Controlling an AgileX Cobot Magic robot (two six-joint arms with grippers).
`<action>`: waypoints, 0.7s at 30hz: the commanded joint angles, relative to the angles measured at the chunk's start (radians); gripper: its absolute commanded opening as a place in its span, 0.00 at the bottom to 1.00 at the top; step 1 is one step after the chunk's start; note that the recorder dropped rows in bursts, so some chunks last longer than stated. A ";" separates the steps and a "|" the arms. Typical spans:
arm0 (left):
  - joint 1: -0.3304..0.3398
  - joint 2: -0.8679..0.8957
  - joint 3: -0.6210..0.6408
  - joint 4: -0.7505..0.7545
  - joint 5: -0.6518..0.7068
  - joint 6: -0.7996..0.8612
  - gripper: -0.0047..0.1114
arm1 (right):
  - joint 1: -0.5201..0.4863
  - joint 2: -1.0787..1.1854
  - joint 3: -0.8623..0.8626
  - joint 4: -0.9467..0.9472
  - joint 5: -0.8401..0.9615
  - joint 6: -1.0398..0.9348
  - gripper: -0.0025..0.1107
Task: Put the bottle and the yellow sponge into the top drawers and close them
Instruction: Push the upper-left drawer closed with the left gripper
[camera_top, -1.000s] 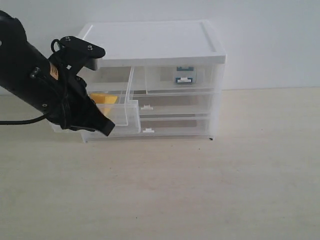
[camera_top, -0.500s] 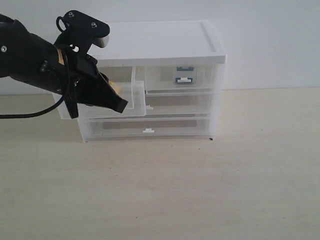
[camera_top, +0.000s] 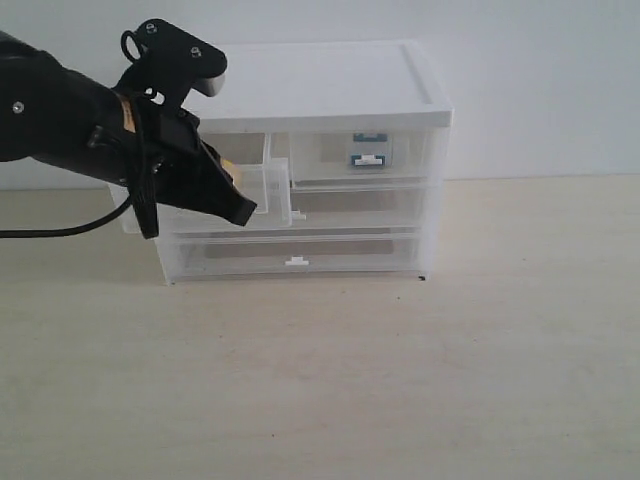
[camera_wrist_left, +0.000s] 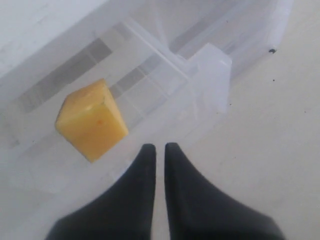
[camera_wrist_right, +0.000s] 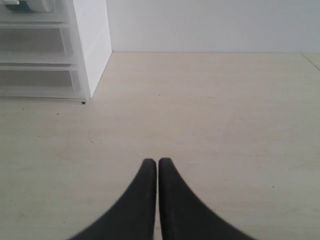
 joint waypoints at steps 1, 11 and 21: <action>-0.004 -0.059 -0.006 0.001 0.159 0.002 0.08 | 0.001 -0.004 0.000 0.002 -0.005 -0.004 0.02; 0.005 -0.012 -0.006 0.048 0.132 -0.016 0.08 | 0.001 -0.004 0.000 0.002 -0.005 -0.004 0.02; 0.008 0.041 -0.006 0.199 -0.014 -0.091 0.08 | 0.001 -0.004 0.000 0.002 -0.005 -0.004 0.02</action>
